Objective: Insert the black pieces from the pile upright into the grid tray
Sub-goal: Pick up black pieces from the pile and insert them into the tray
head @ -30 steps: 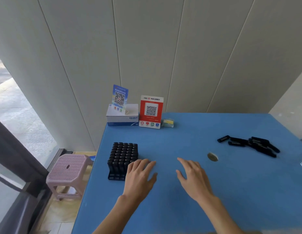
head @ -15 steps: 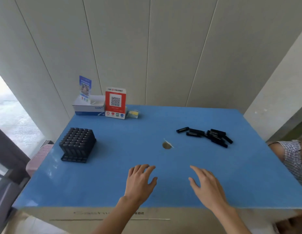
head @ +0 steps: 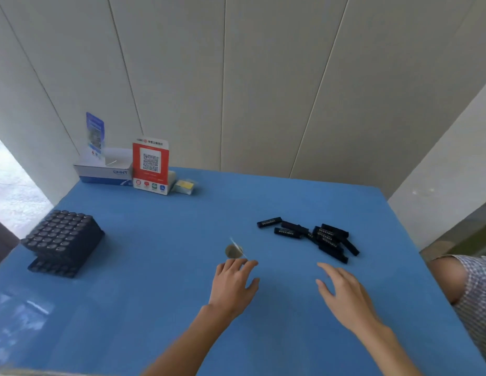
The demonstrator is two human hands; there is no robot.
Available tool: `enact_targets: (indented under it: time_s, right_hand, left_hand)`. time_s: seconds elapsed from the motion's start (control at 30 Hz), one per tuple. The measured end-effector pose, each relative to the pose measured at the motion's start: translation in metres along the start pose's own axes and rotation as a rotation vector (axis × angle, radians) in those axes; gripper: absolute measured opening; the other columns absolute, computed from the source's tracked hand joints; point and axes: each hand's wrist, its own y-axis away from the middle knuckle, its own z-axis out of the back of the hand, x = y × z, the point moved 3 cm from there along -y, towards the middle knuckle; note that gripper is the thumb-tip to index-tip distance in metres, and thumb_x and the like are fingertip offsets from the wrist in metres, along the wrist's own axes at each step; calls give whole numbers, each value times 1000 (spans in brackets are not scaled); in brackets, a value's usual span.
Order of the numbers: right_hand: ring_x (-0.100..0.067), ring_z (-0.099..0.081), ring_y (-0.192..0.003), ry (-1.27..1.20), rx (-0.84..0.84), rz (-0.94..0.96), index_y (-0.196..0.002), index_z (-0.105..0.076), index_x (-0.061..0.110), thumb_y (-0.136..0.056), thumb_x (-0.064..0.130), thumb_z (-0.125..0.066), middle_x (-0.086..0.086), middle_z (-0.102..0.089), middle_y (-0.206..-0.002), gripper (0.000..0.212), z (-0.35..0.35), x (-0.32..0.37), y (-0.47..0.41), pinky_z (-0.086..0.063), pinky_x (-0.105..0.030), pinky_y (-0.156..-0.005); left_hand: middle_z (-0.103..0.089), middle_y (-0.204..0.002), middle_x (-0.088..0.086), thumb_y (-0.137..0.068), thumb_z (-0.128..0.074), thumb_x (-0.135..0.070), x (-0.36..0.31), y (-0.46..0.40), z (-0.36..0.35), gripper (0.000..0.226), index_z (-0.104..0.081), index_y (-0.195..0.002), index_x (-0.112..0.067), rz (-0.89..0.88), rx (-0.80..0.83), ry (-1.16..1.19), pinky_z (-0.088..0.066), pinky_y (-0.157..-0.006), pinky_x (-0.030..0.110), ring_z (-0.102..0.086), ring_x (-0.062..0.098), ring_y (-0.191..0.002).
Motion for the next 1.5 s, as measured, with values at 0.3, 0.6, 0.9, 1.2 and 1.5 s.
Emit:
enact_targets:
  time_s: [0.3, 0.6, 0.9, 1.2, 1.5]
  right_hand:
    - [-17, -56, -99, -1, 18, -2, -130, -49, 26, -93, 32, -51, 5, -59, -110, 38, 21, -69, -72, -47, -28, -77]
    - [-15, -54, -106, -59, 105, 107, -129, -49, 26, -94, 34, -50, 6, -59, -113, 37, 15, -111, -116, -45, -25, -82]
    - [-15, -49, -104, -69, 155, 283, -125, -50, 27, -90, 39, -54, 7, -60, -107, 37, -1, -123, -134, -43, -24, -78]
    - [-14, -49, -99, -36, 193, 340, -123, -49, 26, -93, 30, -51, 8, -60, -98, 31, -1, -128, -144, -41, -22, -69]
    - [-10, -53, -87, -228, 287, 220, -115, -59, 22, -81, 28, -65, 8, -53, -99, 35, 5, -136, -144, -40, -20, -69]
  left_hand:
    - [-51, -129, -7, -93, -48, -36, -38, -81, -41, 39, -48, -131, -26, 32, 35, 4, -26, -100, 28, -43, 16, -120]
    - [-30, -149, -1, -90, -49, -23, -64, -123, -70, 47, -42, -136, -24, 146, 60, -89, -29, -103, 36, -28, 23, -135]
    - [-63, -99, -8, -53, -85, -16, -87, -114, -88, 54, -65, -101, -29, 220, -18, -235, -52, -72, 29, -60, 18, -89]
    - [-61, -113, 0, -83, -54, 7, -103, -102, -94, 42, -58, -118, -17, 363, -41, -97, -41, -82, 28, -52, 25, -99]
    - [-57, -112, 2, -88, -42, -1, -122, -92, -94, 44, -43, -125, -25, 511, 39, -39, -45, -72, 35, -48, 24, -98]
